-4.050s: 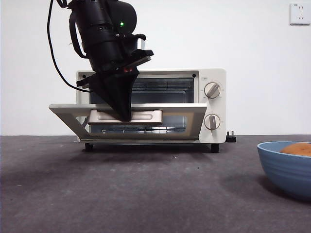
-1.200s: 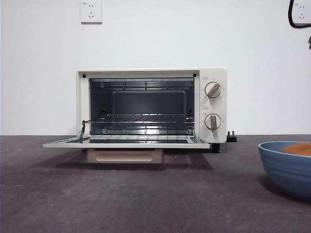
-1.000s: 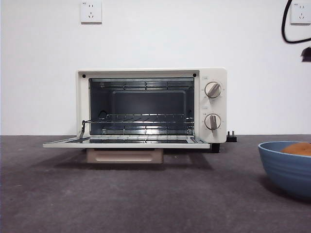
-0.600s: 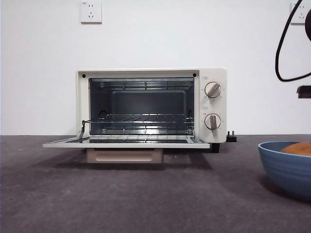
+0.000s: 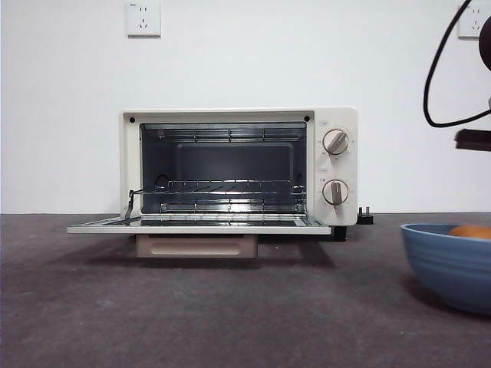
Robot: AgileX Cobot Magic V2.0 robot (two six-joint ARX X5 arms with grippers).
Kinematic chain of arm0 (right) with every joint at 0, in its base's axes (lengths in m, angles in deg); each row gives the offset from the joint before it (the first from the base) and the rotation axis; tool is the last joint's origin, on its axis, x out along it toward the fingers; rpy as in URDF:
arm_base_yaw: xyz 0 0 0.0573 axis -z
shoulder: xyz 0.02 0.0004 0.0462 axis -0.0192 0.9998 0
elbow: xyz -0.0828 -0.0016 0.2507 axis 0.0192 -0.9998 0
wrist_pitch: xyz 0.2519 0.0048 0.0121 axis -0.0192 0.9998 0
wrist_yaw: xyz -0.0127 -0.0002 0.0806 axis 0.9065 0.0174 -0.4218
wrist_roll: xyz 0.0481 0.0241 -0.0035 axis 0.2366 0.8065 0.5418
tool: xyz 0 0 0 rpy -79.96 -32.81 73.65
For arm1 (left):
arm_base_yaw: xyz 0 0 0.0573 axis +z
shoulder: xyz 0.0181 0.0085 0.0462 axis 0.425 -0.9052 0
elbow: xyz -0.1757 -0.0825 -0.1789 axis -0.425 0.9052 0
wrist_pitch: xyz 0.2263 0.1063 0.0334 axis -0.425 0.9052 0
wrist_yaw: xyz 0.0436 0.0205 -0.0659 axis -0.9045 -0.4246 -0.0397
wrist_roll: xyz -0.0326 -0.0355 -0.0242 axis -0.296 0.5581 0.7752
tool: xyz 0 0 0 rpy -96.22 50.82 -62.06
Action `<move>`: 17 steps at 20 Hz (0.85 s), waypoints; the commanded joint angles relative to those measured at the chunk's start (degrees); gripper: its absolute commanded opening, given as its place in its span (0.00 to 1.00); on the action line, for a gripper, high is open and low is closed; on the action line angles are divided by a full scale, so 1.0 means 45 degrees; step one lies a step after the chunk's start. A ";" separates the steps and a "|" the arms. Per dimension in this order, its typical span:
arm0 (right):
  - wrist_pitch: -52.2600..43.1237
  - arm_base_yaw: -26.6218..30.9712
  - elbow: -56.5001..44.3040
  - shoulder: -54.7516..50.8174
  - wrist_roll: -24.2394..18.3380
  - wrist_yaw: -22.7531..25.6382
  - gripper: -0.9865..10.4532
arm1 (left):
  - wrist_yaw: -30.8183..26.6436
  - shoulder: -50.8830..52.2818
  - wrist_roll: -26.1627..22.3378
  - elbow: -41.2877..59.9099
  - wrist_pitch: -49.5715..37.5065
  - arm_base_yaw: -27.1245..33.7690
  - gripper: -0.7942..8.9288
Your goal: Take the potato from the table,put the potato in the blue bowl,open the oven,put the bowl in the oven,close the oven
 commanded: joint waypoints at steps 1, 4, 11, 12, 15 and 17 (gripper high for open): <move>0.0131 -0.0214 0.0350 0.0131 0.0505 -0.0661 0.07 | -0.0034 0.0044 -0.0005 0.0029 -0.0034 -0.0044 0.08; 0.0563 -0.0996 0.1734 0.0136 0.0937 -0.0670 0.07 | -0.0034 0.0039 -0.0005 0.0029 -0.0034 -0.0044 0.08; 0.2171 -0.2501 0.6169 0.1413 0.1865 -0.0248 0.07 | -0.0029 -0.0165 -0.0107 0.0029 -0.0034 -0.0044 0.08; 0.2404 -0.2739 0.6965 0.1967 0.1875 -0.0253 0.07 | -0.0034 -0.0185 -0.0112 0.0029 -0.0034 -0.0044 0.08; 0.2472 -0.3444 0.8879 0.3507 0.2302 -0.0262 0.07 | -0.0034 -0.0233 -0.0291 0.0029 -0.0034 -0.0044 0.08; 0.2608 -0.3905 1.0137 0.4736 0.2671 -0.0243 0.07 | -0.0039 -0.0238 -0.0306 0.0029 -0.0034 -0.0044 0.08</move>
